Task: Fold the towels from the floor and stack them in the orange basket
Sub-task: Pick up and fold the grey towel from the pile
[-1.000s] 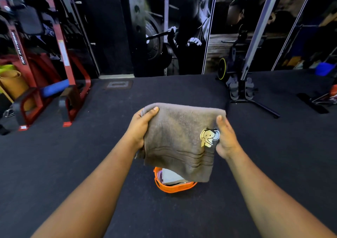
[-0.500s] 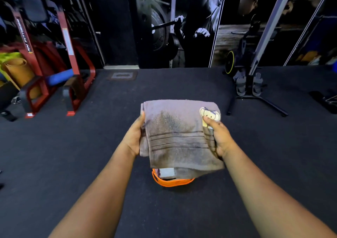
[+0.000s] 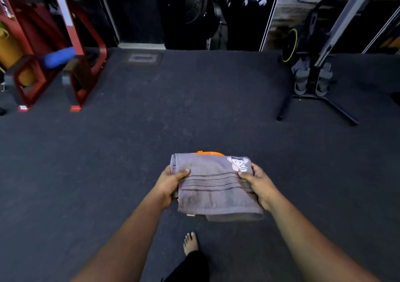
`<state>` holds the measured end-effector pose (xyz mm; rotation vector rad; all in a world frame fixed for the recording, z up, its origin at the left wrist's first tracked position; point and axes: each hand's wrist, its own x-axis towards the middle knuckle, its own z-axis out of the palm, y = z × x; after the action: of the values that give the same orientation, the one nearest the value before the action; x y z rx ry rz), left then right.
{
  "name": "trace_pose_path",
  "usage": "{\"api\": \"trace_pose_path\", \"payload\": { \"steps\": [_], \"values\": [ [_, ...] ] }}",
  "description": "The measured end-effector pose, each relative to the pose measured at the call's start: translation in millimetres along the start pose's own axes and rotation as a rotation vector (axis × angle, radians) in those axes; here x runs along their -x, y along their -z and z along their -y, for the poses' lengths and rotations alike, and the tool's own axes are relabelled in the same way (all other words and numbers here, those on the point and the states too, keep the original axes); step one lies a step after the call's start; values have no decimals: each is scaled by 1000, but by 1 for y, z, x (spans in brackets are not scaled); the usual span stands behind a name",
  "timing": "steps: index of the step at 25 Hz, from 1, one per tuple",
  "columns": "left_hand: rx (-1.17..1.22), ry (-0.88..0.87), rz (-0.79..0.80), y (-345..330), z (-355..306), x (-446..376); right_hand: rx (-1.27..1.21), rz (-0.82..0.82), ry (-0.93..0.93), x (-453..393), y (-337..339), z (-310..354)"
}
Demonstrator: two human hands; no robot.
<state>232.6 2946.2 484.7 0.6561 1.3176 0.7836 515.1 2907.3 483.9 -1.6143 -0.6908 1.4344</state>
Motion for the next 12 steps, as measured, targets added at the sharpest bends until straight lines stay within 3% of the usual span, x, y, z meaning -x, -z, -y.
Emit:
{"api": "trace_pose_path", "payload": {
  "steps": [8, 12],
  "values": [
    [-126, 275, -135, 21, 125, -187, 293, -62, -123, -169, -24, -113],
    [-193, 287, -158, 31, 208, -293, 356, -33, -157, -275, -23, -203]
  ]
}}
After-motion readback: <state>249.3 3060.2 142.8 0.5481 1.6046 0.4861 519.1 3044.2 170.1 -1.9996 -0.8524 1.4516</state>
